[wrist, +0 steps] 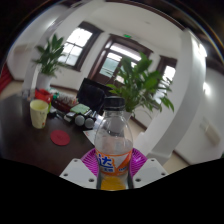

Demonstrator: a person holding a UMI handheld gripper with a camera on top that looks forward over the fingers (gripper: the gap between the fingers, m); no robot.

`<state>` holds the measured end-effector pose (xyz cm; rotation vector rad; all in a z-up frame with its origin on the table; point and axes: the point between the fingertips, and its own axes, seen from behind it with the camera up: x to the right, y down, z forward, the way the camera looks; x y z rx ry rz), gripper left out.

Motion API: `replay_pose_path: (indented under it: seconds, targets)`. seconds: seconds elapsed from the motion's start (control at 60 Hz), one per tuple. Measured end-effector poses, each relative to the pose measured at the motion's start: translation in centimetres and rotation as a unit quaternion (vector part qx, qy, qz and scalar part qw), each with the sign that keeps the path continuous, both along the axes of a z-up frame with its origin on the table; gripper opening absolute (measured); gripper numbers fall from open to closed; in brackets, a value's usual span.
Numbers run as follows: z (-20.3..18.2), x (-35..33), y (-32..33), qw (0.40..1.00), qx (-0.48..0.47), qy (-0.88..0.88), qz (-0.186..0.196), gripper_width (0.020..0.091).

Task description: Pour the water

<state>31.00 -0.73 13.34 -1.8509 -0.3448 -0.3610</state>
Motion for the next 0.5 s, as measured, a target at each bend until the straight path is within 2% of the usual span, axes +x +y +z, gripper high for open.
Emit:
replay_pose_path:
  seconds: [0.217, 0.5]
  targets:
    - [4.2, -5.2, 5.2, 0.957, 0.0, -0.286, 0.05, 0.0354]
    - [4.9, -15.2, 10.7, 0.835, 0.015, -0.538, 0.113, 0.0352]
